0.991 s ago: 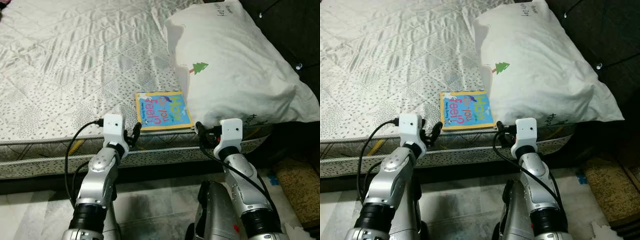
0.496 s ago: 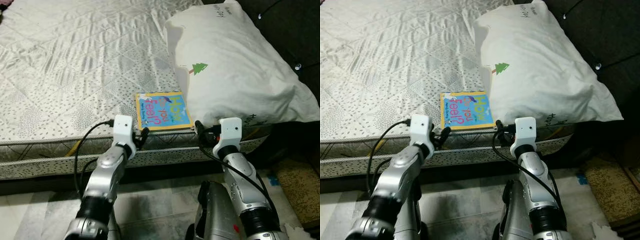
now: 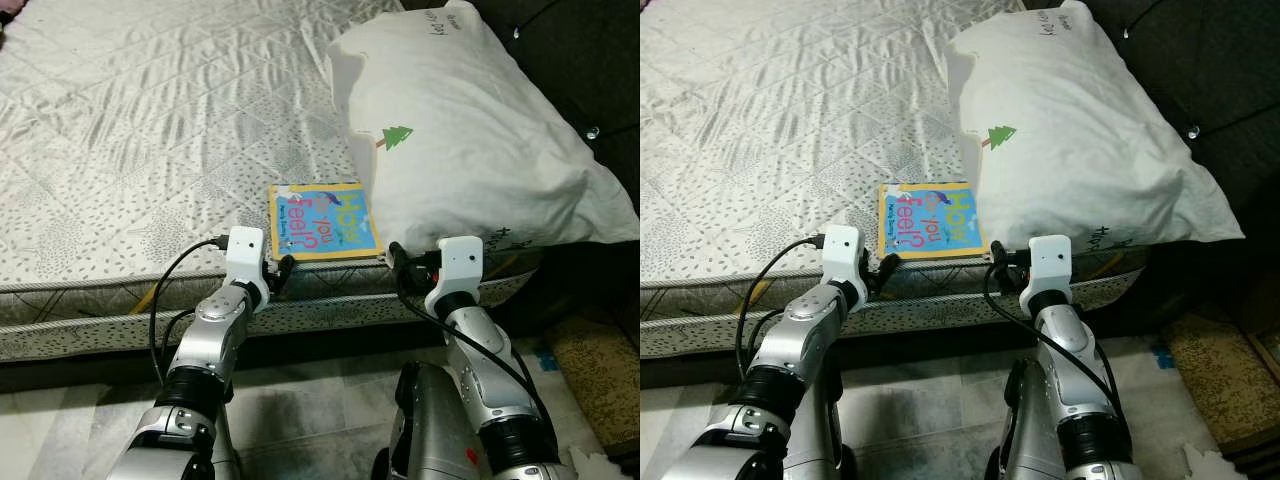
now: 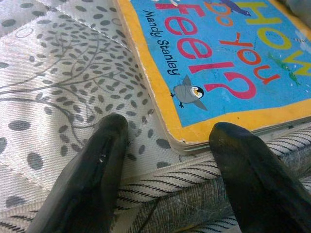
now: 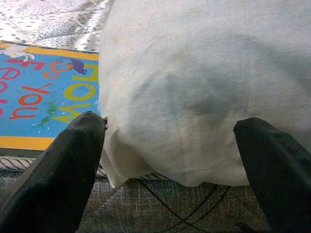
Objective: Clean up the room
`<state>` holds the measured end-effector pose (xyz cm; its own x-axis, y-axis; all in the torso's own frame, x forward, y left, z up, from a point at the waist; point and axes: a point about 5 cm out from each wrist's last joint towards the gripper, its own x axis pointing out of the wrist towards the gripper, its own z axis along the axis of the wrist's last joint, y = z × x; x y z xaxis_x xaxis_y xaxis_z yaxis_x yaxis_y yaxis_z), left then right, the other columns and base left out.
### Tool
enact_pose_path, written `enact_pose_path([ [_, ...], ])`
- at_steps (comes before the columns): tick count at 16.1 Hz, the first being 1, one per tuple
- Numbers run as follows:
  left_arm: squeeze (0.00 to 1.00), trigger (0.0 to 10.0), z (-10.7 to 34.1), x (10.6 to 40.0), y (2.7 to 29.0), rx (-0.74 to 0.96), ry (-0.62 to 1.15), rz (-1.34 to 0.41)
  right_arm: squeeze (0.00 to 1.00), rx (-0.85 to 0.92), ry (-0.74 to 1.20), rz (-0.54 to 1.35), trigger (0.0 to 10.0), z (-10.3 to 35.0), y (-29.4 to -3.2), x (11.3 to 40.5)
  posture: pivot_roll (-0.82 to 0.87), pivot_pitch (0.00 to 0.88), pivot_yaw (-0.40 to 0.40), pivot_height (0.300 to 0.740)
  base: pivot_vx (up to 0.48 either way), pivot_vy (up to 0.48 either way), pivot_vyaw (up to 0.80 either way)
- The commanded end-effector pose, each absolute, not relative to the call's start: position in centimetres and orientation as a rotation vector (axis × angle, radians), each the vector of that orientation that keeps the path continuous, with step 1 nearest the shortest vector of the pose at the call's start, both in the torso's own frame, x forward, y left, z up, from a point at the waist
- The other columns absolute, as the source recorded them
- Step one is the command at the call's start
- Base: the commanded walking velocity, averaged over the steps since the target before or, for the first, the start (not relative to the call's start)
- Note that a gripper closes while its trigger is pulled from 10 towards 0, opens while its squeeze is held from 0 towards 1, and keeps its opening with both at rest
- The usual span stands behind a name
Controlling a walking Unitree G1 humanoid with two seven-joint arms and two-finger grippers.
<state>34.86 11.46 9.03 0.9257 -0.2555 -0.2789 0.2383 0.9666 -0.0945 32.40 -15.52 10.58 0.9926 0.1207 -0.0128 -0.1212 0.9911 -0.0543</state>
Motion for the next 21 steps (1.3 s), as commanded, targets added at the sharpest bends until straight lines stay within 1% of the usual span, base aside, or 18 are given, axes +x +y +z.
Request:
enact_pose_path([
  [1, 0.0, 10.0, 8.2, 34.7, 12.1, -0.065, 0.327, -0.23, 0.0, -0.054, 0.013, 0.106, 10.0, 10.4, -15.9, 32.2, -0.04, 0.143, -0.044, 0.498, 0.0, 0.0, 0.0],
  [4, 0.0, 10.0, 8.9, 35.1, 12.1, -0.077, 0.281, -0.223, 0.0, -0.055, 0.012, 0.108, 10.0, 10.5, -15.8, 32.3, -0.04, 0.143, -0.047, 0.498, 0.0, 0.0, 0.0],
  [8, 0.0, 10.0, 10.5, 35.2, 10.2, -0.109, 0.214, -0.282, 0.0, -0.055, 0.009, 0.107, 10.0, 10.5, -15.8, 32.4, -0.04, 0.139, -0.047, 0.498, 0.0, 0.0, 0.0],
  [12, 0.0, 10.0, 11.6, 33.9, 9.1, -0.142, 0.171, -0.29, 0.0, -0.053, 0.007, 0.104, 10.0, 10.6, -15.8, 32.6, -0.03, 0.135, -0.043, 0.498, 0.0, 0.0, 0.0],
  [15, 0.0, 10.0, 11.6, 31.7, 9.6, -0.154, 0.156, -0.253, 0.0, -0.05, 0.005, 0.103, 10.0, 10.6, -15.7, 32.7, -0.02, 0.128, -0.039, 0.498, 0.0, 0.0, 0.0],
  [16, 0.0, 10.0, 11.9, 30.8, 10.3, -0.154, 0.123, -0.22, 0.0, -0.047, 0.003, 0.101, 10.0, 10.7, -15.8, 32.9, -0.01, 0.122, -0.038, 0.498, 0.0, 0.0, 0.0],
  [17, 0.0, 10.0, 12.1, 30.4, 10.7, -0.146, 0.101, -0.198, 0.0, -0.046, 0.002, 0.101, 10.0, 10.7, -15.8, 32.9, -0.01, 0.12, -0.039, 0.498, 0.0, 0.0, 0.0],
  [18, 0.0, 10.0, 12.6, 29.9, 11.5, -0.128, 0.031, -0.154, 0.0, -0.044, 0.001, 0.107, 10.0, 10.7, -15.6, 33.1, 0.01, 0.11, -0.044, 0.498, 0.0, 0.0, 0.0],
  [21, 0.0, 10.0, 13.5, 29.4, 12.7, -0.067, -0.037, -0.112, 0.0, -0.031, 0.001, 0.122, 10.0, 10.8, -15.1, 33.4, 0.03, 0.095, -0.053, 0.498, 0.0, 0.0, 0.0],
])
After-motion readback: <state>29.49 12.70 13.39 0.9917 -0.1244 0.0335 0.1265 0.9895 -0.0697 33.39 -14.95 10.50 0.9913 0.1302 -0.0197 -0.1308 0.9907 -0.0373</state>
